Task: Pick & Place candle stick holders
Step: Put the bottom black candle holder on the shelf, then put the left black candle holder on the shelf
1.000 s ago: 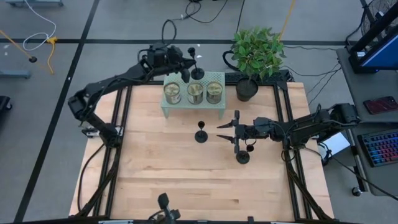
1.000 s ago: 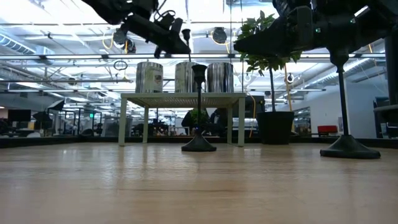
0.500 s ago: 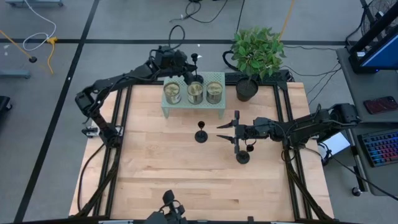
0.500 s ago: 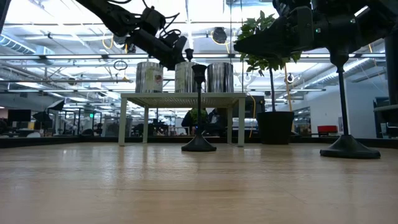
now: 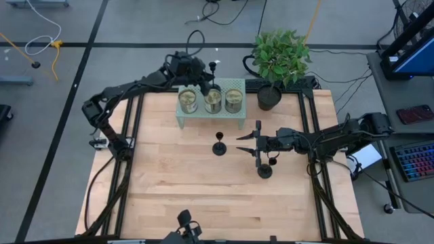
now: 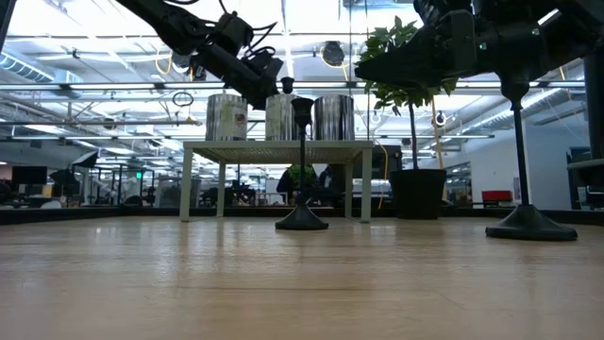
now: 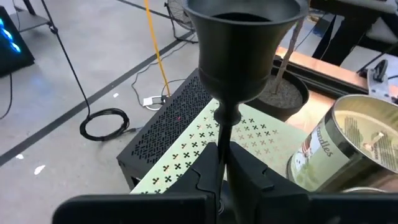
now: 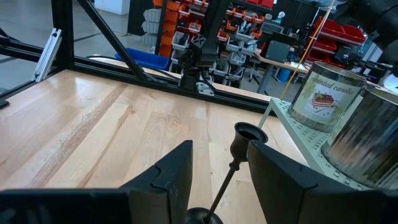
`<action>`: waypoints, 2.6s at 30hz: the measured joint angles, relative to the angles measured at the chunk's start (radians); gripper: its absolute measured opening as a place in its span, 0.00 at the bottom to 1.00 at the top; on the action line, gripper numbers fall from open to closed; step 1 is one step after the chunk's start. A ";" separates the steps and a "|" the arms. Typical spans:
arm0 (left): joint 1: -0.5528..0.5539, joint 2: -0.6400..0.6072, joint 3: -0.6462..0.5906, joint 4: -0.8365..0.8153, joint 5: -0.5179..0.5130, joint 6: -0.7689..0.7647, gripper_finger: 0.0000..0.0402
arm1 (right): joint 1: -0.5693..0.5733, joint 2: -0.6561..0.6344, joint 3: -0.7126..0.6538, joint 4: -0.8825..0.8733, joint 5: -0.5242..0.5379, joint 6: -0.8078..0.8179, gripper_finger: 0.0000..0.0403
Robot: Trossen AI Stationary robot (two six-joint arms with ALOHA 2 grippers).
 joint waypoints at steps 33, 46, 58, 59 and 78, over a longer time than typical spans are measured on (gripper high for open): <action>-0.017 -0.004 0.000 -0.007 -0.031 0.035 0.20 | 0.000 0.000 0.000 -0.044 0.000 0.026 0.36; -0.017 -0.004 0.000 -0.003 -0.032 0.079 0.36 | 0.000 0.000 0.000 -0.044 0.000 0.026 0.36; -0.015 -0.082 0.000 -0.044 -0.034 0.171 0.51 | 0.000 0.000 0.000 -0.044 0.000 0.026 0.36; -0.015 -0.100 0.000 -0.067 -0.034 0.174 0.51 | 0.000 0.000 0.000 -0.045 0.000 0.026 0.36; -0.127 -0.381 0.000 -0.675 0.316 0.289 0.41 | 0.000 0.000 0.000 -0.051 0.000 0.053 0.36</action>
